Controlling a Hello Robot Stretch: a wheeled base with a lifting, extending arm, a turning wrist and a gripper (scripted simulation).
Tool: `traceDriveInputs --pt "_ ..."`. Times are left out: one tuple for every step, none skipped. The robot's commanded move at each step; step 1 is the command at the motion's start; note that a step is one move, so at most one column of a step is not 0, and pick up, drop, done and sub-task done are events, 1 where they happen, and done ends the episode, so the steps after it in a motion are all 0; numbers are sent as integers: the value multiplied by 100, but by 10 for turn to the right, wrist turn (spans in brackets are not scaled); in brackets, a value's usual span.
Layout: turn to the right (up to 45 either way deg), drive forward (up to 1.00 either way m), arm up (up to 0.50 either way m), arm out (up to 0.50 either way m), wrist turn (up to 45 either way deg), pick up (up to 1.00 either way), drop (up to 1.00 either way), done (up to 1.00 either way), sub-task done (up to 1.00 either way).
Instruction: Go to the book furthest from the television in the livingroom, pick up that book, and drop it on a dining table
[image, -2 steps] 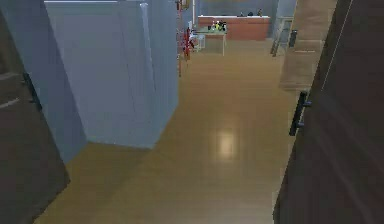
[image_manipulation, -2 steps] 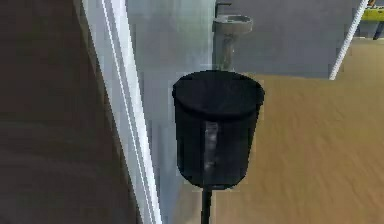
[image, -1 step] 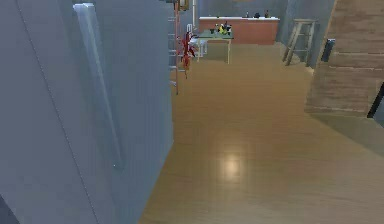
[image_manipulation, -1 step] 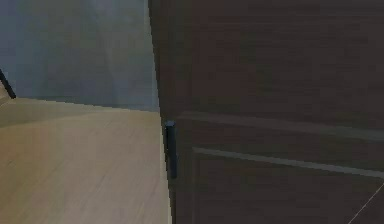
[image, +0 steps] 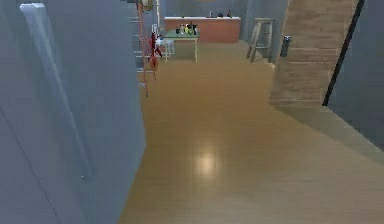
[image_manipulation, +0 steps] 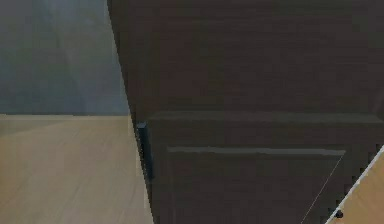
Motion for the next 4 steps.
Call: traceDriveInputs --pt "0 30 0 0 0 0 0 0 0" --pt "150 0 0 0 0 0 0 0 0" --pt "0 100 0 0 0 0 0 0 0" --pt "0 100 0 0 0 0 0 0 0"
